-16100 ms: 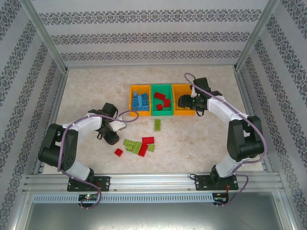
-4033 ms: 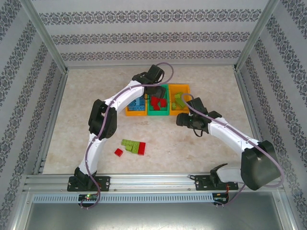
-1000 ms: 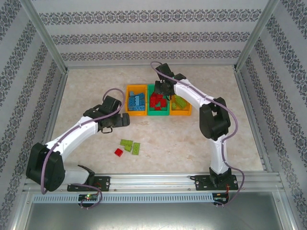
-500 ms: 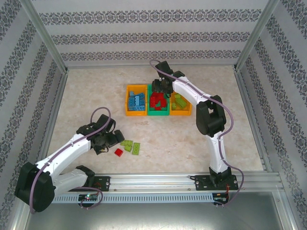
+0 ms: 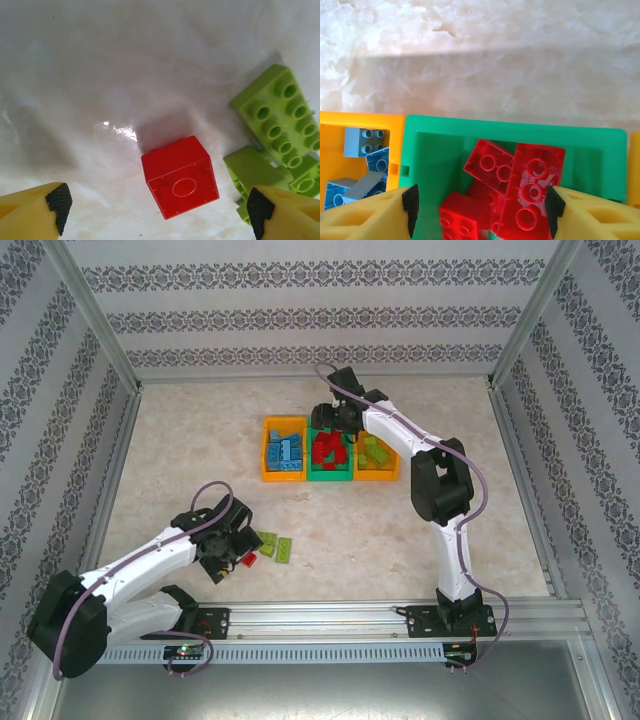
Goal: Sort the legos into containers by color
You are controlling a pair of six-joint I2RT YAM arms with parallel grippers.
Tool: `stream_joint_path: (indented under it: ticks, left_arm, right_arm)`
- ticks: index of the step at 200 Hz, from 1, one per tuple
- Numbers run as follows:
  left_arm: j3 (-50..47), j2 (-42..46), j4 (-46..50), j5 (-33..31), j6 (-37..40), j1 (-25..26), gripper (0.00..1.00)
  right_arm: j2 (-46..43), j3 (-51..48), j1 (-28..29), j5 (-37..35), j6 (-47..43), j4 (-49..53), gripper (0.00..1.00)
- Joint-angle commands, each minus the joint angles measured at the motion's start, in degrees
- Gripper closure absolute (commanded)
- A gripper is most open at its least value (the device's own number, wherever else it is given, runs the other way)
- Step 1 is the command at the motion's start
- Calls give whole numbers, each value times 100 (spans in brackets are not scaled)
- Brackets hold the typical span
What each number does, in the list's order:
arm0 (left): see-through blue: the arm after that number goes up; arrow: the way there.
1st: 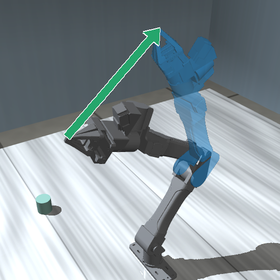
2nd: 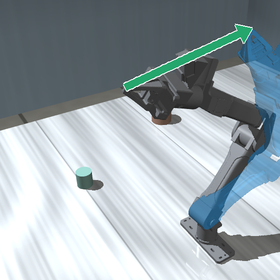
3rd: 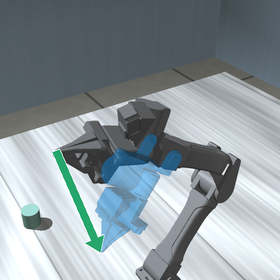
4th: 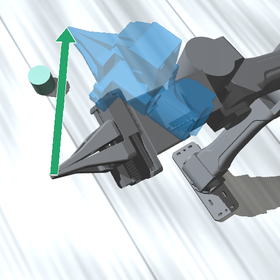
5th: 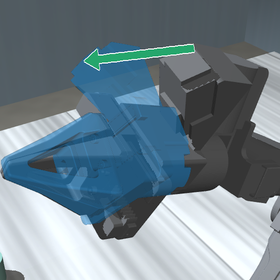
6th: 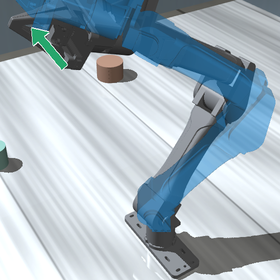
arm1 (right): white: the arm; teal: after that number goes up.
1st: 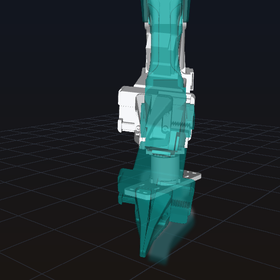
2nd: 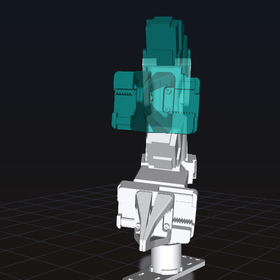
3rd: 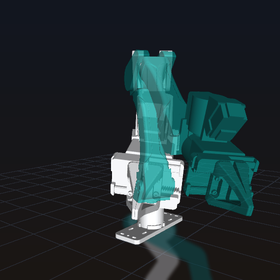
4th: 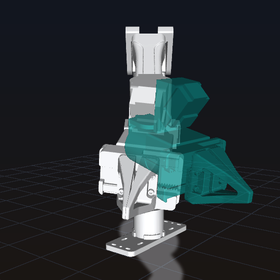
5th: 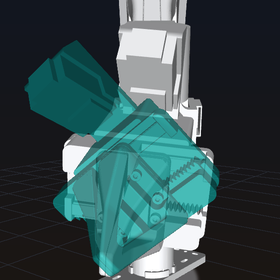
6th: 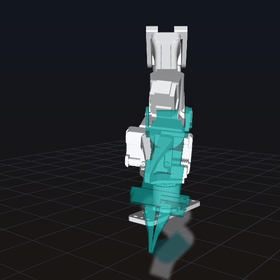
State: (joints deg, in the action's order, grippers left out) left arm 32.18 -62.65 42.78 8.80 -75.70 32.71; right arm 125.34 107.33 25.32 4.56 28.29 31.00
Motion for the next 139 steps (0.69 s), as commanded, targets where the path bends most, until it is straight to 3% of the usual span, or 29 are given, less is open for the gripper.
stream_joint_path:
  ticks: [1,71,106,139]
  left_arm:
    - [-50,-141,-105,-47,-448,139,12]
    - [-131,-409,-408,-157,-665,192,28]
    - [-142,-632,-626,-222,-656,192,31]
    - [-195,-714,-858,-334,-665,192,45]
  right_arm:
    - [-502,-282,-145,157,94,-292,29]
    - [-851,-731,-326,405,128,-701,25]
    - [-919,-842,-325,525,114,-732,23]
    - [-1062,-1074,-322,540,49,-738,23]
